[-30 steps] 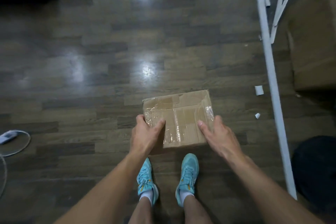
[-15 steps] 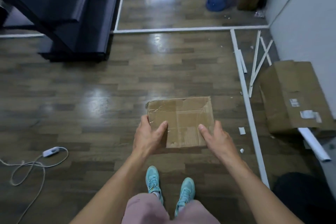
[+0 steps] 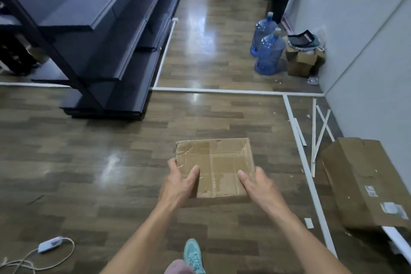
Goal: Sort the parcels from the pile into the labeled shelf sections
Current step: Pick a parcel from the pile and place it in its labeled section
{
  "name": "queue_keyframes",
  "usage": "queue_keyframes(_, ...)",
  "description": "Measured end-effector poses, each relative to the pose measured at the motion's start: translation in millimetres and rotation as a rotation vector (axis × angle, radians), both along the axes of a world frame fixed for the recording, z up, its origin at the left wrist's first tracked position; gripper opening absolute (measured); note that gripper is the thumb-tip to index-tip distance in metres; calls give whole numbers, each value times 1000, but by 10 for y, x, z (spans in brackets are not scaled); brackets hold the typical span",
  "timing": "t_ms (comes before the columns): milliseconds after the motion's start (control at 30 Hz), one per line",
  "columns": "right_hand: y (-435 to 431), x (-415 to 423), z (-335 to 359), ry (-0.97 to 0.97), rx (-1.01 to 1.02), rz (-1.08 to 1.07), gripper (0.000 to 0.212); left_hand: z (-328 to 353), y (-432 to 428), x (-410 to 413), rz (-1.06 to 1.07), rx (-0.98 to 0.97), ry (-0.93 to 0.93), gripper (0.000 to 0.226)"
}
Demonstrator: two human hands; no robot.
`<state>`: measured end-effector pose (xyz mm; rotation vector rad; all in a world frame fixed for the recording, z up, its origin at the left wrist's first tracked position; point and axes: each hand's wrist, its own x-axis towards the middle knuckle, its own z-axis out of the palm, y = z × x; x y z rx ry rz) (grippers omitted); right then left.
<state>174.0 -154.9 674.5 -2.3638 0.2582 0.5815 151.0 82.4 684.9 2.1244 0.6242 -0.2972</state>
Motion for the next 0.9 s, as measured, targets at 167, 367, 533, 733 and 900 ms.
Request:
queue_keyframes(167,345,504,199,-43,22,-17,56,166,405,587,-31,10,-27,67)
queue_keyframes(367,526,1256,340,-88,15,-13,56,284,608,1341,-43,74,-24,64)
queue_keyframes(533,527,2086,326,-83,37,-18,56,261,623,2106,-31,61,-29,65)
queue_keyframes(733,519,3318,338,-92,85,-10,48,278,564,3169,30,53,-40,73)
queue_keyframes(900,507,4182,471,-92,85,33,51,379,595,3958,81,52,-61,68)
